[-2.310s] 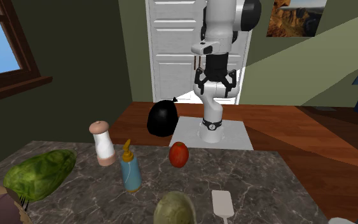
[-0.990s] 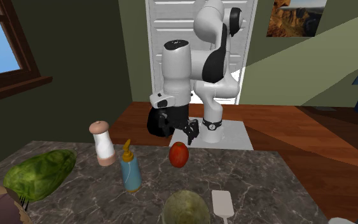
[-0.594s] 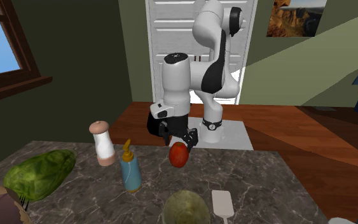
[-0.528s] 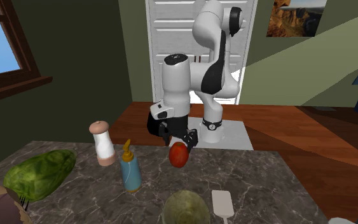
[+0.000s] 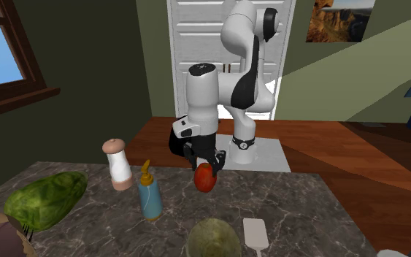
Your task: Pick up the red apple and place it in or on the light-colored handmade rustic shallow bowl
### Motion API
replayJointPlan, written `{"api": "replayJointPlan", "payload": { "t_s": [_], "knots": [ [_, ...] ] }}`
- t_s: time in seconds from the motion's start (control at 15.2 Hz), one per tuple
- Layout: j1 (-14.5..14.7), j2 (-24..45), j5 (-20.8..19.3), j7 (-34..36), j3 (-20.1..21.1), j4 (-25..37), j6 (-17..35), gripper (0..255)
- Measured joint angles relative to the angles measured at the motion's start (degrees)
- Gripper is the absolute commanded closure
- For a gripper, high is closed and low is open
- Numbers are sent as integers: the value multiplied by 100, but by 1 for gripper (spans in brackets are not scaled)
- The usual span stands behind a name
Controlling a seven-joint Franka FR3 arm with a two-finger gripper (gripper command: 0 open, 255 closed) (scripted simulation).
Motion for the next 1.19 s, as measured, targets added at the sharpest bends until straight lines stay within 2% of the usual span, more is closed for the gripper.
{"api": "replayJointPlan", "payload": {
  "t_s": [0.66,1.19],
  "knots": [
    [1,-14,0,3,4,16,-36,255],
    [-14,-340,-39,29,52,340,-683,255]
  ]
}}
